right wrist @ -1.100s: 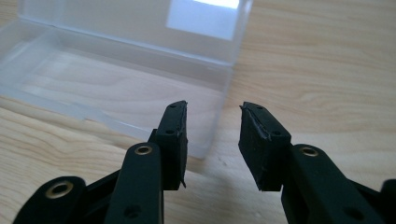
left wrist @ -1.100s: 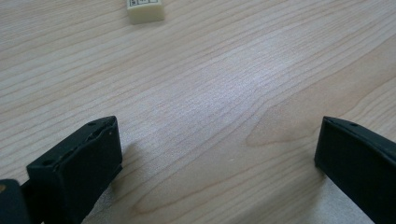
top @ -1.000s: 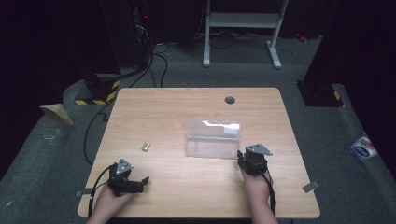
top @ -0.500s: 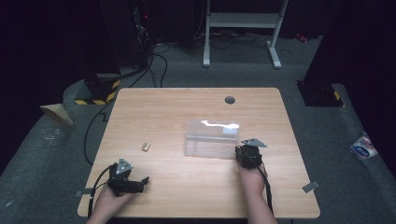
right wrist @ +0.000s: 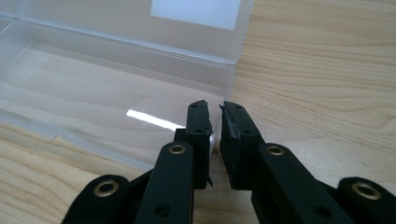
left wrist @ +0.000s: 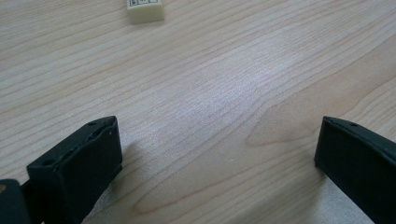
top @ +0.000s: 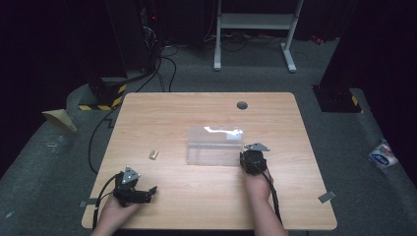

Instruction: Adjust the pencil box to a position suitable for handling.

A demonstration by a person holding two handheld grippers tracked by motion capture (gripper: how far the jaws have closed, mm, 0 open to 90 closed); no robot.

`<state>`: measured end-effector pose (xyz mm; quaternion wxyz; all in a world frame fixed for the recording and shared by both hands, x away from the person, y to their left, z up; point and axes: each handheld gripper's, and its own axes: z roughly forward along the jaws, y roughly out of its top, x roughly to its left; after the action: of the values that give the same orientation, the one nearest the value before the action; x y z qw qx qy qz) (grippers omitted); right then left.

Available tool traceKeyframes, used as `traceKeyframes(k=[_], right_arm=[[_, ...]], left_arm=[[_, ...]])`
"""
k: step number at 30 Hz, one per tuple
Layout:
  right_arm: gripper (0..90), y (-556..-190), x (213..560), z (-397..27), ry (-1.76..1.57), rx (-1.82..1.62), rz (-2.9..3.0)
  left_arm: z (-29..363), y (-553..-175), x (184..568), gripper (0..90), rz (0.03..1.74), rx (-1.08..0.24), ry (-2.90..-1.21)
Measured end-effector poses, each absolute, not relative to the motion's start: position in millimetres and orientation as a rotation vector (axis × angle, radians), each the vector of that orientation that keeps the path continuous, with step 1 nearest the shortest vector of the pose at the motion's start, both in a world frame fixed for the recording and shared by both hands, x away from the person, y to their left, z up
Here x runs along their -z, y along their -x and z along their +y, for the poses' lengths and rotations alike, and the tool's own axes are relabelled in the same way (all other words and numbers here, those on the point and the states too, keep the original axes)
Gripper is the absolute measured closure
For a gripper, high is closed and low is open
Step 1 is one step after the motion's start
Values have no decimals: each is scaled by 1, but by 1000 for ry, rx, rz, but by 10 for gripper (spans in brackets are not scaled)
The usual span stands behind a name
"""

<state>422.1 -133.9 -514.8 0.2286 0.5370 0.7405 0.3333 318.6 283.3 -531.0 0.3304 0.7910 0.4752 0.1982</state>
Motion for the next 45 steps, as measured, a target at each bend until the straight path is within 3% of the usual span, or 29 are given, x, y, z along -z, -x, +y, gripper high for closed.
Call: traceKeyframes(k=[45], right_arm=[[824,-424,516,-126,-1457,-917,2044]], left_arm=[[283,-319,531,11,1240,-517,-2069]])
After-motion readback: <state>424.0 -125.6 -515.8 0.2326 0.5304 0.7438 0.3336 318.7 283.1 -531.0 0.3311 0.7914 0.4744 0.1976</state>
